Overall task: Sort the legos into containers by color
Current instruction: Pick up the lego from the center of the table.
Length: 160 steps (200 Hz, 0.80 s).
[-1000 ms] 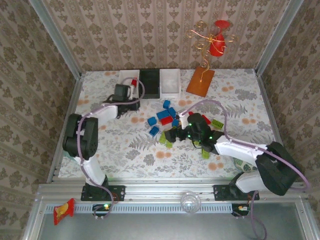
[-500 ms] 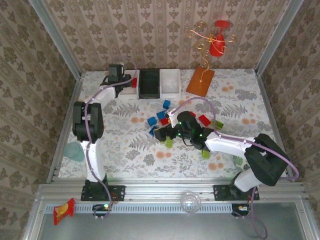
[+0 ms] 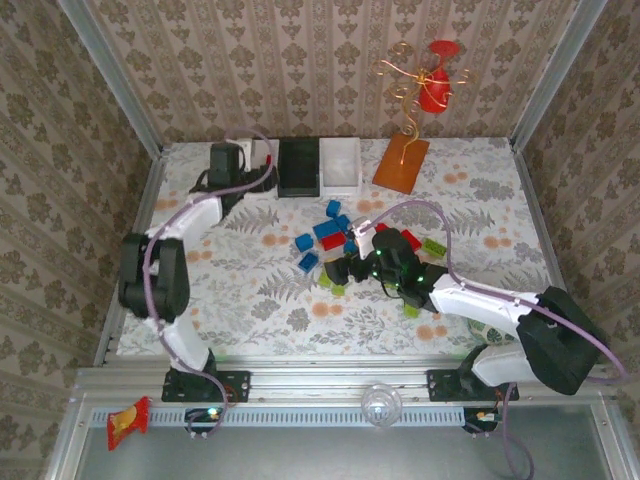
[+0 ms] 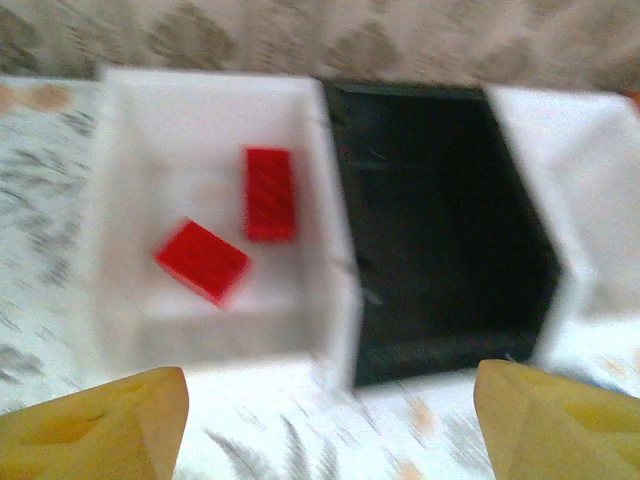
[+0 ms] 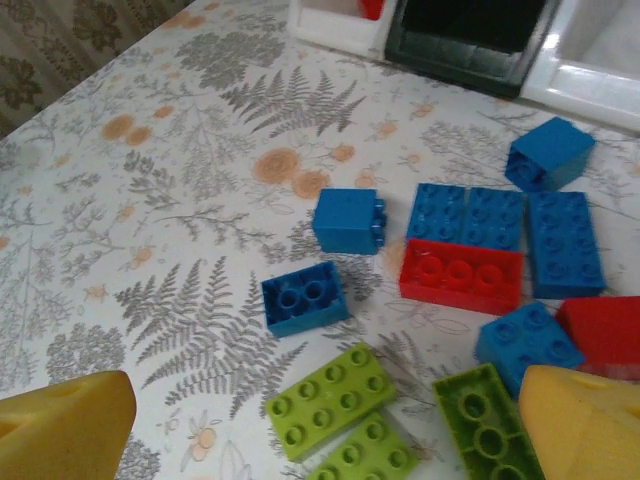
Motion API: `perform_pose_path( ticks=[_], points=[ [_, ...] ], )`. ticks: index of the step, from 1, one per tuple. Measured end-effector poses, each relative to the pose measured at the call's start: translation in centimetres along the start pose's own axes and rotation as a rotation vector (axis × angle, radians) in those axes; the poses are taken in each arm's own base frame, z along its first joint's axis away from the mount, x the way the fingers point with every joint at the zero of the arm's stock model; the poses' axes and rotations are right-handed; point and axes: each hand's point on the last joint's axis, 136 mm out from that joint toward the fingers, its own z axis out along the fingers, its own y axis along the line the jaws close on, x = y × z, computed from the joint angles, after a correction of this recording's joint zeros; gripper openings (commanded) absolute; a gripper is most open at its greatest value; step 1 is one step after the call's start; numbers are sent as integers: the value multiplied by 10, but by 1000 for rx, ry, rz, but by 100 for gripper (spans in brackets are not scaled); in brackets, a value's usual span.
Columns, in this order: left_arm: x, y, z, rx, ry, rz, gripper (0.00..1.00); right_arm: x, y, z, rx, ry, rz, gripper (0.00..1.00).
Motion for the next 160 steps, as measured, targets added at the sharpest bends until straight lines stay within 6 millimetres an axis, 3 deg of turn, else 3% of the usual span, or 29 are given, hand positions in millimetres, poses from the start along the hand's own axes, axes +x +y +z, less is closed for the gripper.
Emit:
perform_pose_path(
  ticks=[25,49,77,127,160],
  points=[
    [46,-43,-21,153,61,108,81,2,-14,-6,-21,-6,16,100],
    [95,-66,-18,220,179,240,84,15,-17,-12,-55,1,26,100],
    [130,-87,-12,284,272,354,85,12,-13,-13,-80,-11,24,100],
    [154,-102,10,332,394,446,85,10,-11,-13,-94,-21,23,100],
    [161,-114,17,345,464,488,76,13,-12,-16,-91,-21,23,100]
  ],
)
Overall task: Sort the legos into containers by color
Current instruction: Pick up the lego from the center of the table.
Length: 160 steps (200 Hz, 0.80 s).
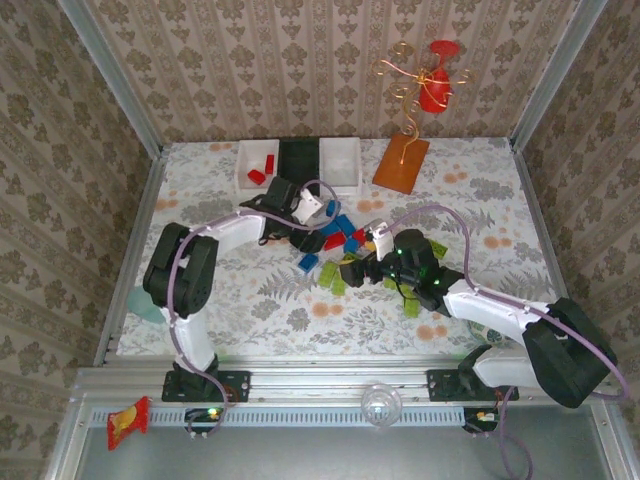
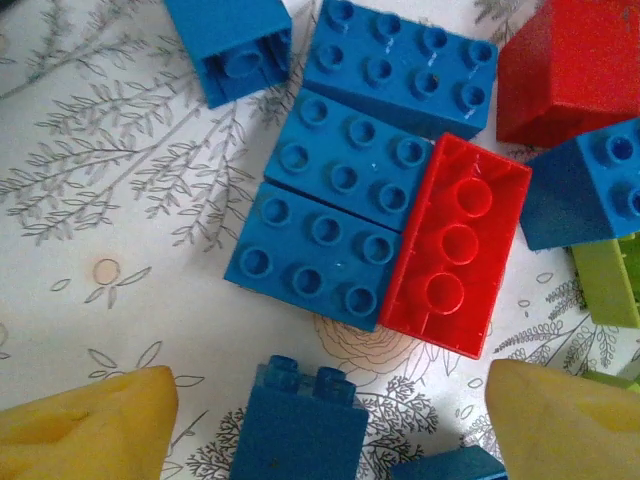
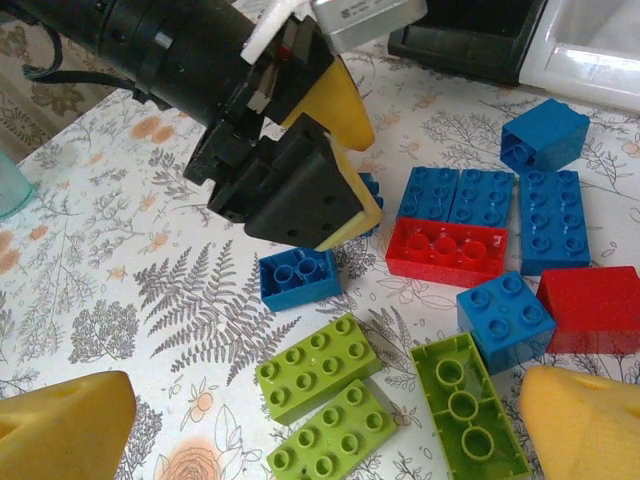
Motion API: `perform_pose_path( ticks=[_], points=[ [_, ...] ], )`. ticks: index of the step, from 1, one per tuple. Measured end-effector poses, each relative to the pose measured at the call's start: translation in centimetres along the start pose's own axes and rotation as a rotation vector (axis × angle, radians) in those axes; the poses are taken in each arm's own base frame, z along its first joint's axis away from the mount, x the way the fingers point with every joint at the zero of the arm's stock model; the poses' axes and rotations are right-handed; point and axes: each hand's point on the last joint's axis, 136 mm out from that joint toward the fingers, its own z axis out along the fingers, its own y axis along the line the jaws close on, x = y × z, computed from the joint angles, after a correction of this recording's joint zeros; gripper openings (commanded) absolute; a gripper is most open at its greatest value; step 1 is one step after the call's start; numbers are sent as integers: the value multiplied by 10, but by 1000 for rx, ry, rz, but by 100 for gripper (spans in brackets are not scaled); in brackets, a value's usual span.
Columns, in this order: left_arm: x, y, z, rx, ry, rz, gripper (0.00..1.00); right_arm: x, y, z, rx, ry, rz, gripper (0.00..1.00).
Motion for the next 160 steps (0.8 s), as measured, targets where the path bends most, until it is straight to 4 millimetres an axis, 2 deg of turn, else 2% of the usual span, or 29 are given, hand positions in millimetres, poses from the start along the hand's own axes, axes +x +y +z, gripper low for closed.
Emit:
perform_pose_path(
  ticks=[22,76,131,160],
  points=[
    [3,4,4,-8,54,0,68,0,0,0,0,0,0,100],
    [22,13,11,-46,168,-23,66,0,0,0,0,-2,0,100],
    [29,24,20,-87,219,-52,38,0,0,0,0,-2,5,100],
    [28,30,17,-107,207,-85,30,0,-1,0,4,-2,7,100]
  ],
)
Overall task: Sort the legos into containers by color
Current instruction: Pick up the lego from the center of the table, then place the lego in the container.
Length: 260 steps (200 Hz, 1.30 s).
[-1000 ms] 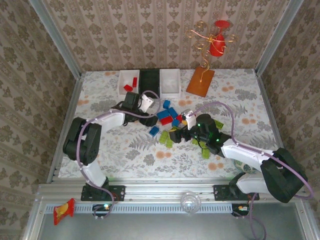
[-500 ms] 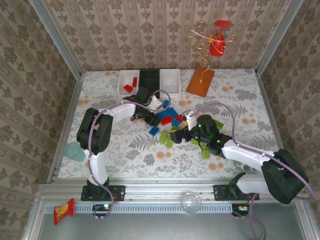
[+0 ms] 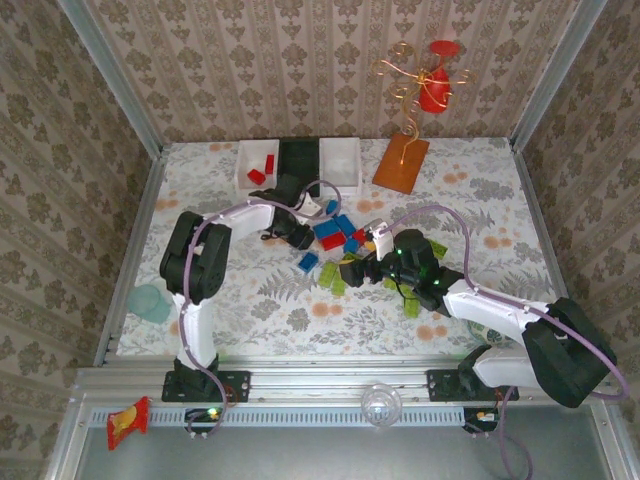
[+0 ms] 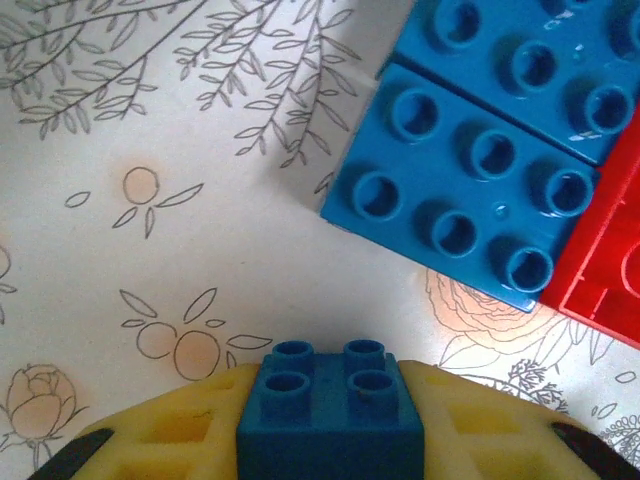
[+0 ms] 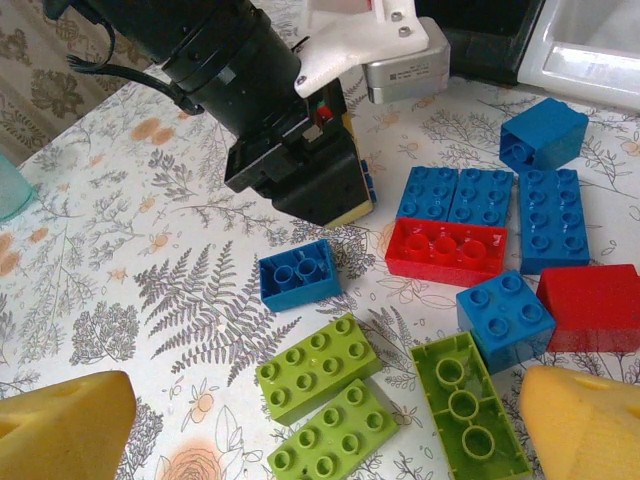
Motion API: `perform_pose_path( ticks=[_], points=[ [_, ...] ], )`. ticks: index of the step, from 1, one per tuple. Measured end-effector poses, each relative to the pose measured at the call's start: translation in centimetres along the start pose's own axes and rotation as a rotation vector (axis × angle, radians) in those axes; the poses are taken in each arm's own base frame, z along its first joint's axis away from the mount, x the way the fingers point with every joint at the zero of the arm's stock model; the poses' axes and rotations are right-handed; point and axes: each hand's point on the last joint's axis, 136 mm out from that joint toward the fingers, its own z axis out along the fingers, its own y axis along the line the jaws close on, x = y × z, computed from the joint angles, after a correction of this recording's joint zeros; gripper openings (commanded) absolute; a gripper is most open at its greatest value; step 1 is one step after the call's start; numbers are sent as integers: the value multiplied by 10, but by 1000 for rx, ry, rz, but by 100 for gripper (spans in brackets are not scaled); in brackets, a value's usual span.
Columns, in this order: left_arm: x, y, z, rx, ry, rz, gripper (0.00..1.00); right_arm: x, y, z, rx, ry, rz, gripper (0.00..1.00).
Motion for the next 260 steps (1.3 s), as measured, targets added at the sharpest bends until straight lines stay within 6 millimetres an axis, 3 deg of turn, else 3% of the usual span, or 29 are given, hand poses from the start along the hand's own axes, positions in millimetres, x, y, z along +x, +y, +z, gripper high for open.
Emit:
perform_pose_path(
  ticks=[17,37,65,91,111,137,176,203,233,260],
  points=[
    [0,10,-7,-28,-31,-50,30,1,-2,0,9,1,1,100],
    [-6,27,-32,-68,-135,-149,31,3,-4,2,16,7,6,100],
    [-48,63,-82,-136,-374,-276,32,7,-3,11,14,23,15,100],
    [-95,81,-103,-181,-507,-310,31,1,3,22,9,23,21,100],
    [-129,98,-102,-216,-563,-324,32,-12,7,27,7,-1,29,100],
    [-166,123,-87,-263,-594,-340,34,-17,7,30,20,-15,38,100],
    [-202,156,-61,-337,-597,-362,41,-21,0,22,68,-32,54,100],
    [-214,170,-54,-370,-589,-377,53,-26,-2,9,95,-63,51,100],
    [-215,174,-62,-383,-581,-381,64,-25,-6,4,121,-66,52,100],
    [-195,162,-73,-351,-542,-381,67,-21,-10,3,142,-53,51,100]
  ],
)
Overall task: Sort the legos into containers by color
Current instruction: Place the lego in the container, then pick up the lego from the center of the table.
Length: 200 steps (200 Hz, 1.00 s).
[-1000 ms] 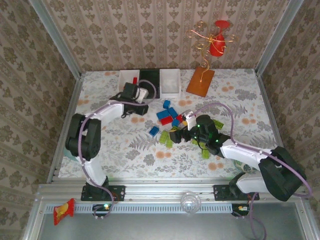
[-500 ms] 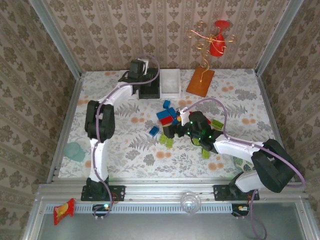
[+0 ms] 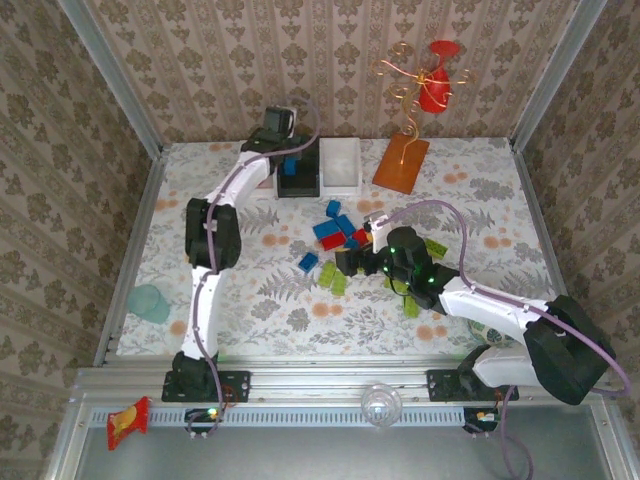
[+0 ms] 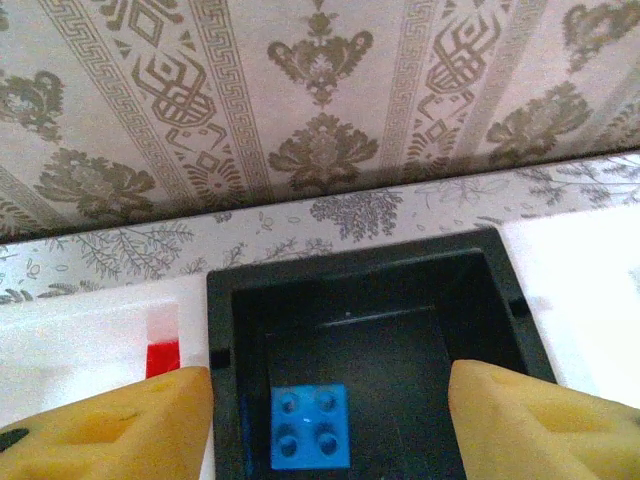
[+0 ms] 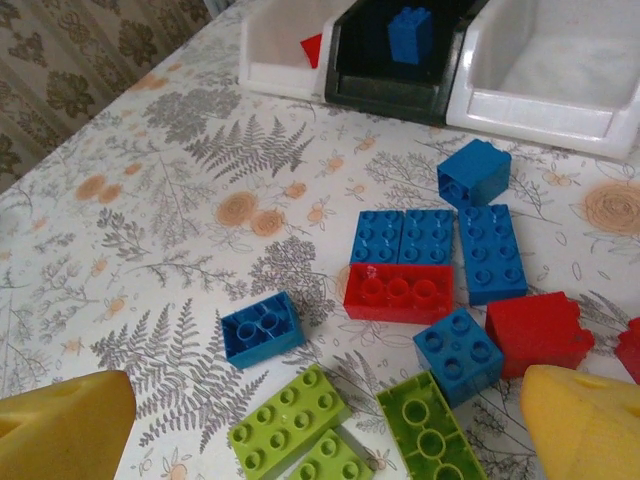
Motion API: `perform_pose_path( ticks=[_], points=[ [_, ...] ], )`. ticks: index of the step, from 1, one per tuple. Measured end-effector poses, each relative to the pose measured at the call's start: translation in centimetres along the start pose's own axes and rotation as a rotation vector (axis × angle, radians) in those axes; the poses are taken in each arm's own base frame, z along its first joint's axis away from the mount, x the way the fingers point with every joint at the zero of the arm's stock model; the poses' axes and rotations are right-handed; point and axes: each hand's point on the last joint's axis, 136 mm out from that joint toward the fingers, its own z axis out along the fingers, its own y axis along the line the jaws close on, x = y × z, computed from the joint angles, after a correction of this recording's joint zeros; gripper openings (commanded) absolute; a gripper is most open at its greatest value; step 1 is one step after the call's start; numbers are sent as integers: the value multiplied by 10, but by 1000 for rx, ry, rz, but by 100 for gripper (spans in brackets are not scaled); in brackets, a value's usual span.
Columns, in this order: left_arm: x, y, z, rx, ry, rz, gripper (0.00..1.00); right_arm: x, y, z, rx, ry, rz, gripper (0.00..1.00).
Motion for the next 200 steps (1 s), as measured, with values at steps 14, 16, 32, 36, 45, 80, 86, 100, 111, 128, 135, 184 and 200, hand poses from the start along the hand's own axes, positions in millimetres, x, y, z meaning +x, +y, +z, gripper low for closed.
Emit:
perform_pose_path(
  ticks=[14,16,32,36,45,80,86,100,111,128,135,184,200],
  points=[
    [16,-3,-26,37,30,0,69,4,-4,0,19,16,-6,100],
    [19,-3,-29,42,34,-1,69,5,-4,0,23,19,-7,100],
    [40,-9,-68,98,52,-12,73,10,-10,-1,51,38,-25,100],
    [45,-10,-78,113,47,-17,73,11,-12,-1,59,42,-29,100],
    [57,-14,-100,147,44,-25,73,12,-15,-2,72,47,-35,100],
    [124,-37,-155,264,111,-18,76,12,-32,-4,118,56,-48,100],
    [140,-43,-158,277,141,-9,76,12,-34,-4,125,56,-49,100],
    [181,-63,-168,320,228,23,79,11,-40,-5,141,57,-51,100],
    [211,-78,-174,349,293,56,80,10,-44,-5,152,55,-49,100],
    [248,-96,-183,389,379,104,81,10,-49,-6,163,53,-43,100],
    [257,-100,-186,395,406,118,81,10,-50,-6,165,54,-41,100],
    [278,-116,-171,394,481,193,74,30,-49,-12,137,86,-30,100],
    [285,-113,-163,373,506,212,68,35,-50,-16,136,88,-27,100]
  ],
)
